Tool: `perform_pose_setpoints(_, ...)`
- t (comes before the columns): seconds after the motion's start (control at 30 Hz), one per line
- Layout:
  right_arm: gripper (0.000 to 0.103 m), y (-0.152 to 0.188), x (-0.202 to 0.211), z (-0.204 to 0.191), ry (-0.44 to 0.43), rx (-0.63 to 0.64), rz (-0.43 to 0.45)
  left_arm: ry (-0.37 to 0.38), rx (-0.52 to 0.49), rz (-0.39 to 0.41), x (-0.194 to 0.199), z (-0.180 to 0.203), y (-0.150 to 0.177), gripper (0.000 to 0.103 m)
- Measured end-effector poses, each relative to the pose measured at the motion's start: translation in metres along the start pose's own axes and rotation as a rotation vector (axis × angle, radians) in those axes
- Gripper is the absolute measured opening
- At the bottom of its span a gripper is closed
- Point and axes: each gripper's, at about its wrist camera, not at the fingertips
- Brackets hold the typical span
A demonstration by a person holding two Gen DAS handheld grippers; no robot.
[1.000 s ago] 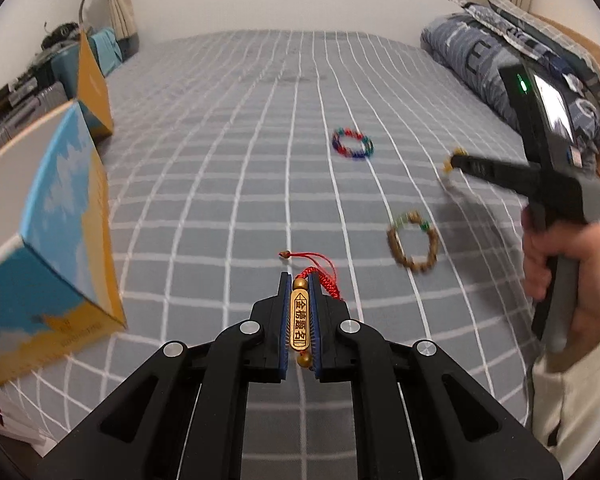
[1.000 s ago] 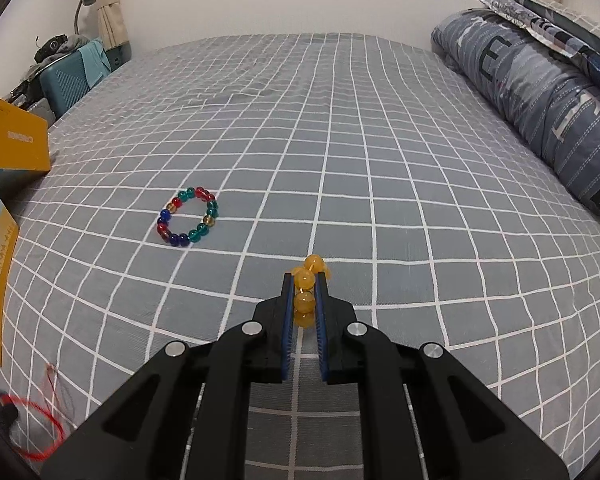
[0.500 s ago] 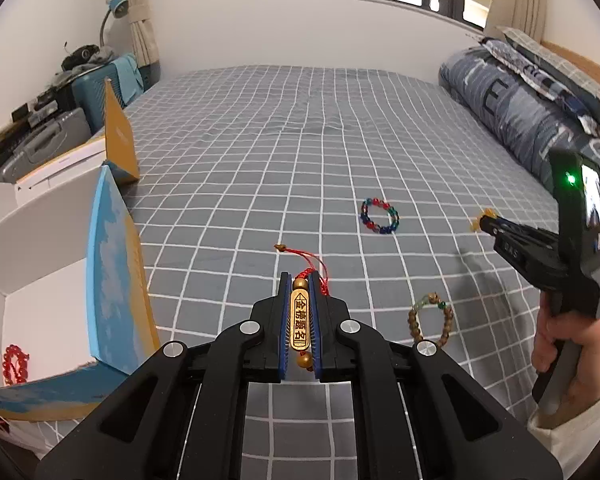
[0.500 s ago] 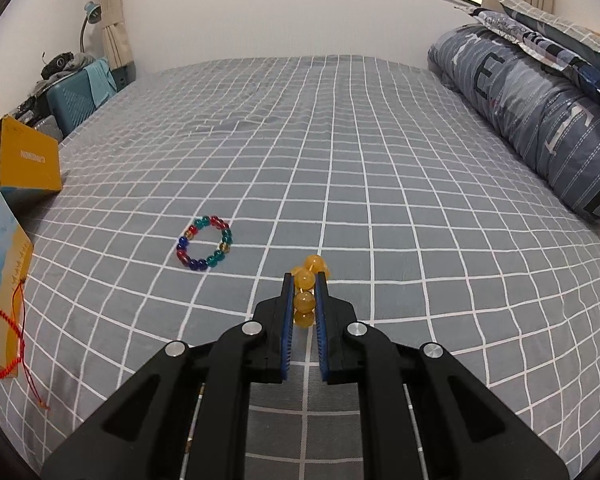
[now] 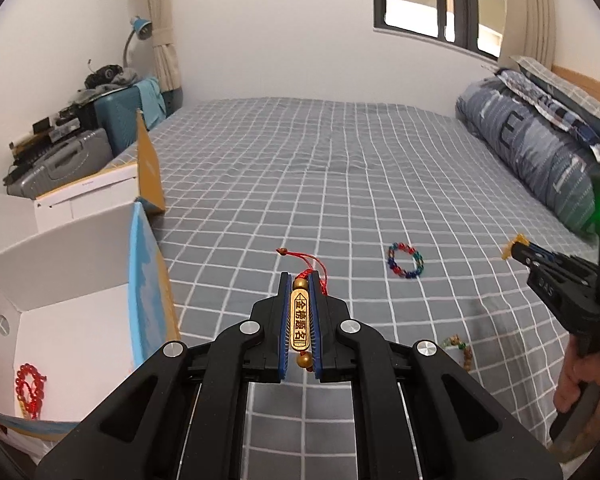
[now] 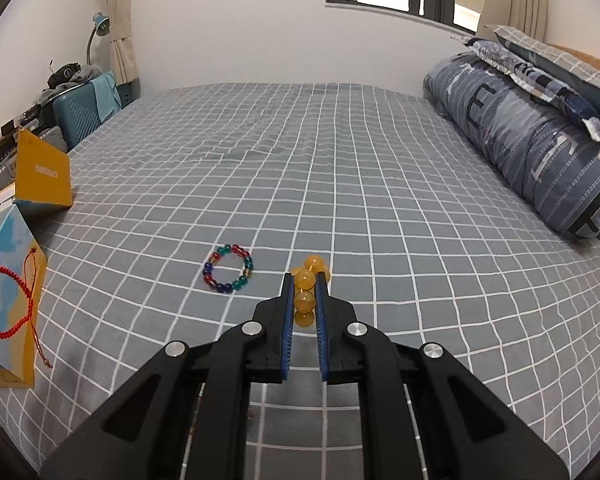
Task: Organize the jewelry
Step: 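Carry the gold-tag cord and amber bracelets over the white box with both tools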
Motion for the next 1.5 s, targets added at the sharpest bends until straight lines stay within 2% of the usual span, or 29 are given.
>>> perform_pose_setpoints(0.2,0.009,-0.018,0.016,-0.018,-0.034,0.012,0.017,-0.015,0.031,0.002,0.005,-0.021,-0.015,0.008)
perform_pose_setpoints(0.5,0.009,-0.055,0.058,-0.071,-0.076,0.068,0.083,-0.043,0.096,0.01,0.038,-0.081,-0.045,0.008)
perform_pose_setpoints(0.7,0.009,-0.074,0.082,-0.126,-0.131,0.115,0.122,-0.089,0.119,0.023,0.063,-0.132,-0.049,0.008)
perform_pose_setpoints(1.03,0.009,-0.09,0.104,-0.235,-0.304,0.208,0.138,-0.205,0.168,0.045,0.094,-0.226,-0.05,0.008)
perform_pose_setpoints(1.23,0.009,-0.084,0.107,-0.294,-0.399,0.276,0.118,-0.254,0.159,0.008,0.093,-0.257,-0.038,0.008)
perform_pose_setpoints(1.37,0.009,-0.074,0.094,-0.325,-0.44,0.301,0.059,-0.293,0.168,-0.011,0.088,-0.274,-0.027,0.008)
perform_pose_setpoints(1.5,0.009,-0.066,0.082,-0.342,-0.482,0.32,0.002,-0.308,0.194,-0.068,0.071,-0.292,-0.018,0.008)
Point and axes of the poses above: each gripper's, at about its wrist camera, not at the fingertips, and x roughly against the way its jaws point, z to its right, y to its underside, and after that the axes turned 9 degrees about x, right-handed
